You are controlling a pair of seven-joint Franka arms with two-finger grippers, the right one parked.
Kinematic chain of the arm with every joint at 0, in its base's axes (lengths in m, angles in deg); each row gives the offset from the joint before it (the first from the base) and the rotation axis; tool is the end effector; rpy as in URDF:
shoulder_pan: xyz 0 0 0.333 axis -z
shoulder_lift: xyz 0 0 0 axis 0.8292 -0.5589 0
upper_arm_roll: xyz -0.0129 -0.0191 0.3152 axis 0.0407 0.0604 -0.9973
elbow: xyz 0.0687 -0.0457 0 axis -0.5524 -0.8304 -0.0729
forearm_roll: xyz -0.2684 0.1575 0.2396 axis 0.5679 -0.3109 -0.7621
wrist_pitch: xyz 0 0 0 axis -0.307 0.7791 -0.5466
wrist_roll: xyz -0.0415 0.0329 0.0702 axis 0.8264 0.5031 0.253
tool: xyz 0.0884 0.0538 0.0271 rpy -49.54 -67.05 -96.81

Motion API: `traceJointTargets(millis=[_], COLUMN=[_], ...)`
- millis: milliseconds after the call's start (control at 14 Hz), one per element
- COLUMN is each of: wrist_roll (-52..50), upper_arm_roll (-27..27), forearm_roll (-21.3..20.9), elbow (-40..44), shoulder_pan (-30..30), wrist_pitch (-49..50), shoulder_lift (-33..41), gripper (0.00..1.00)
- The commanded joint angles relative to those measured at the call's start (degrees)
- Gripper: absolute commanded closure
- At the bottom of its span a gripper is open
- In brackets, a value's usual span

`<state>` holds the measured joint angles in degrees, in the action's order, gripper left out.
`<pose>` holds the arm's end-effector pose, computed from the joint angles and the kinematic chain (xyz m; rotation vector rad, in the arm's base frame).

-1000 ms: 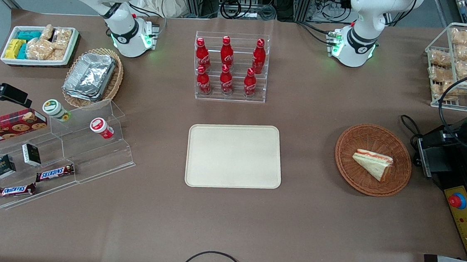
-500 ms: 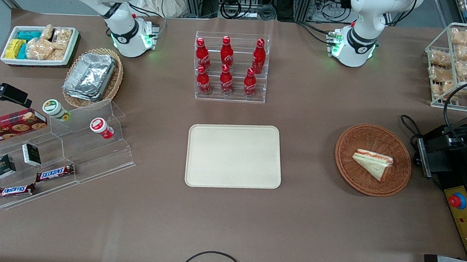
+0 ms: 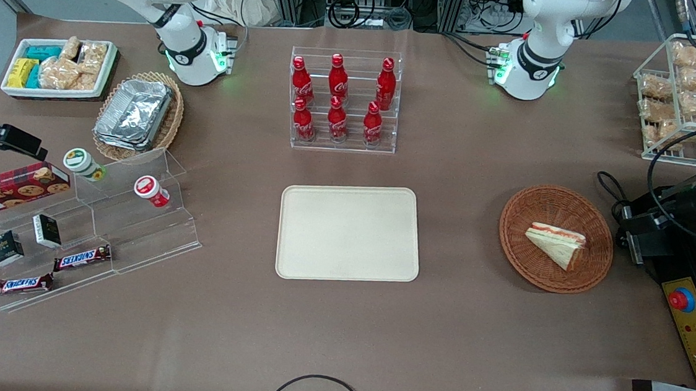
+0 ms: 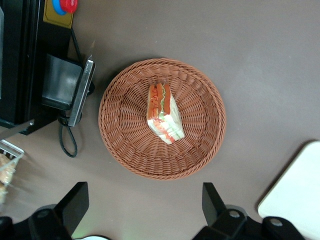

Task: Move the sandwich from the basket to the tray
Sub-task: 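Move the left gripper over the wrapped sandwich in the wicker basket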

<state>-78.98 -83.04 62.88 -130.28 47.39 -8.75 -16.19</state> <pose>0.6057 0.0291 0.5045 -2.9992 -0.7649 0.2715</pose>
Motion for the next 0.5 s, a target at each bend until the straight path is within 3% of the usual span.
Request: traceJointTargets(millis=[0, 429], wrist_roll=[-7.6, -13.3], upper_arm_roll=[0.2, 0.2], forearm_roll=[-0.5, 0.6], elbow=[-7.6, -20.9], shoulder_pan=[-0.3, -0.3], wrist_pitch=[-6.1, -26.4], shoulder_lift=[2.4, 1.1], gripper=[0.00, 0.00])
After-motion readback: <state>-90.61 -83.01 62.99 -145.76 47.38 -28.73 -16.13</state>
